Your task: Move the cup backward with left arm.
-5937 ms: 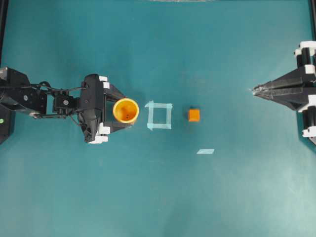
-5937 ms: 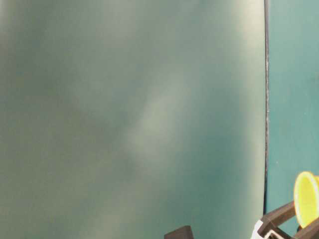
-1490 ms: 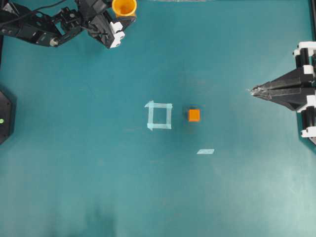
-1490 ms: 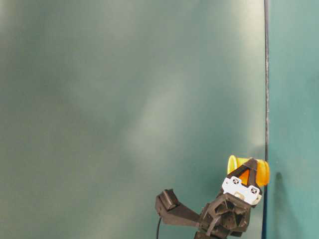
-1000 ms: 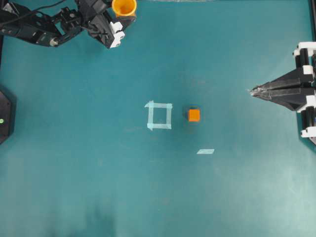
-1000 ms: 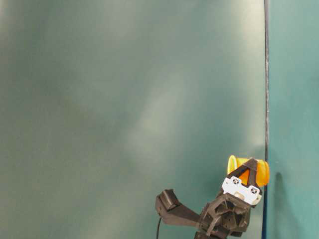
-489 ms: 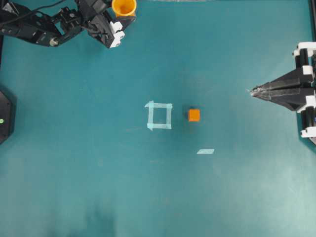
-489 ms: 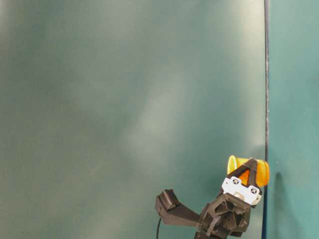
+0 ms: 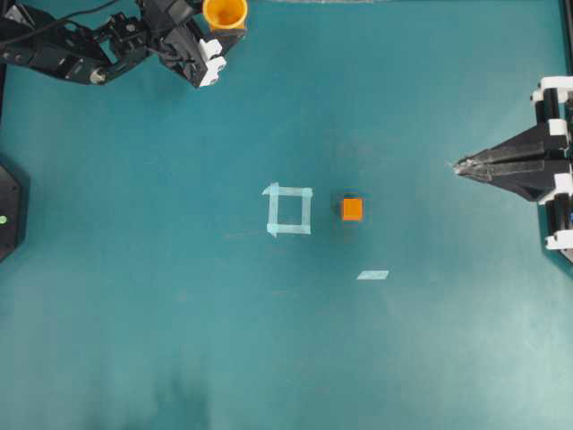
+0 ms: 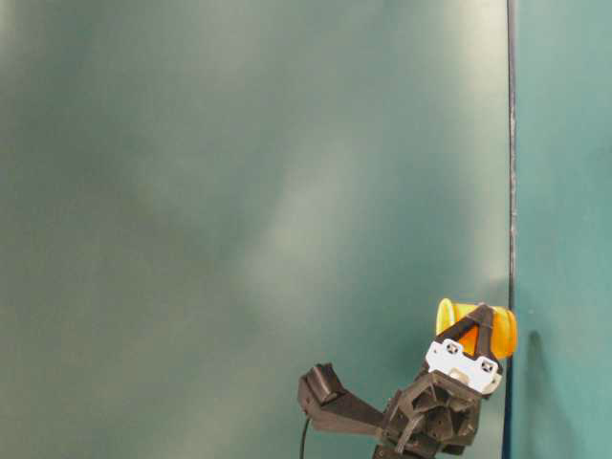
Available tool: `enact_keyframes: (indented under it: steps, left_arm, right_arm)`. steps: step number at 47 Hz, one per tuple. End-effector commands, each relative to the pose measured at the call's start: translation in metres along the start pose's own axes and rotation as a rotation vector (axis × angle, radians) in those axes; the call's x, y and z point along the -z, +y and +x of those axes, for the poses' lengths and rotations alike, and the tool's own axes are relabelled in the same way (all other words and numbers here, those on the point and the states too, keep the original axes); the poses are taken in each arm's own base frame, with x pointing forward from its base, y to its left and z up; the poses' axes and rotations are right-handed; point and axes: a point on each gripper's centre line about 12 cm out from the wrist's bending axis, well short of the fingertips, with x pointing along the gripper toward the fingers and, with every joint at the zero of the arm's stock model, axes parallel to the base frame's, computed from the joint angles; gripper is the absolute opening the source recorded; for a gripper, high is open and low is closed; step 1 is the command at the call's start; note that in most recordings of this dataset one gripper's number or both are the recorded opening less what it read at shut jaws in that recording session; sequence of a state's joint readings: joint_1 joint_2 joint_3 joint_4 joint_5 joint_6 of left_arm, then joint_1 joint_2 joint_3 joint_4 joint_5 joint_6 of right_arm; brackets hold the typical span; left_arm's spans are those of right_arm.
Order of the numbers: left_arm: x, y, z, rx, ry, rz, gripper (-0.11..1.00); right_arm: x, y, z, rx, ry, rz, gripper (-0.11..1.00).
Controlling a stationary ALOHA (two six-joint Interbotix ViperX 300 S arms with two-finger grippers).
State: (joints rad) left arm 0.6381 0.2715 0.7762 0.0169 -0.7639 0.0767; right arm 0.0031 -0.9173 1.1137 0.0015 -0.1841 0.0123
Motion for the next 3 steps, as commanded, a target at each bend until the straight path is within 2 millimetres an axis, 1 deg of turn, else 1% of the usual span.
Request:
enact_keyframes:
  steps: [1,3]
  left_arm:
    - [-0.0114,0.0026,0.0012,-0.006,-0.036,0.003,0.63]
    - [-0.0114,0.0026,0.0012,-0.006,-0.036,0.003,0.63]
  right_arm:
    - [-0.0143,0.0002,0.0022,0.000,-0.035,0.000,0.00]
    - [-0.0143,0.0002,0.0022,0.000,-0.035,-0.002,0.00]
